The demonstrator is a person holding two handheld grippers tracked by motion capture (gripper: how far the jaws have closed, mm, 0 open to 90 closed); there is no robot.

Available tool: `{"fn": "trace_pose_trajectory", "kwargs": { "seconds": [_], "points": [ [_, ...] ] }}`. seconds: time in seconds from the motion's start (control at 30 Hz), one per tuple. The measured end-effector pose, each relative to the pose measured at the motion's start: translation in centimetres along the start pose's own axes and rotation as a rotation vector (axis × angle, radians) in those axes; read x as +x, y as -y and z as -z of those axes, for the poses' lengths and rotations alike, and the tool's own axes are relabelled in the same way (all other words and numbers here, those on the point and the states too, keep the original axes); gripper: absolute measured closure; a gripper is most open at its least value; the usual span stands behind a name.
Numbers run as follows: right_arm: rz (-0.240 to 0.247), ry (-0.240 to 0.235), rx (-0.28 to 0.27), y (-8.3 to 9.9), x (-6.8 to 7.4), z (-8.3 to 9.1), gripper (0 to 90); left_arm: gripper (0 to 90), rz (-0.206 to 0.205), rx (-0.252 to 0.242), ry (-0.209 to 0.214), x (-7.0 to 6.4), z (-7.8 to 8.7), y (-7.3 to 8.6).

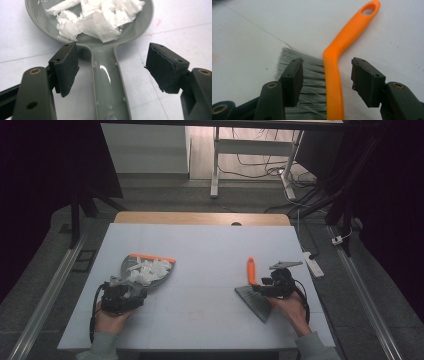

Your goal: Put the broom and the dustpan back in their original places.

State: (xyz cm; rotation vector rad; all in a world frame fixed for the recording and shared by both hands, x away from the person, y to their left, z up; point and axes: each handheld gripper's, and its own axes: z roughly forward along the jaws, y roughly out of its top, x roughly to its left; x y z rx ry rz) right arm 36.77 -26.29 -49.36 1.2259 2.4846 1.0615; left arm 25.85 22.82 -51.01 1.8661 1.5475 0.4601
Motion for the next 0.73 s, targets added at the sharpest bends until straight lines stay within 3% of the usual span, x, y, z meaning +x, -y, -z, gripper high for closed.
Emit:
{"fn": "trace_pose_trajectory", "kwargs": {
  "seconds": [0.13,0.33,0.43,0.6,0.73],
  "points": [
    [0.052,-0.03,-0.056,0.5,0.7,1.2,44.0,27.5,-0.054,-0.015,0.022,-0.2,1.2,0.2],
    [0.101,-0.047,-0.101,1.8,1.2,2.5,44.2,30.0,-0.15,-0.048,0.133,-1.2,2.0,0.0],
    [0.115,-0.049,-0.121,2.6,1.3,3.2,44.5,30.0,-0.186,-0.038,0.159,-1.7,1.8,-0.1],
    [0.134,-0.049,-0.146,3.5,1.3,3.8,45.0,30.1,-0.209,-0.028,0.209,-1.9,1.4,-0.2],
    [0.142,-0.053,-0.147,3.5,1.3,3.8,45.1,30.1,-0.217,-0.023,0.22,-1.9,1.3,-0.2]
  ]
}}
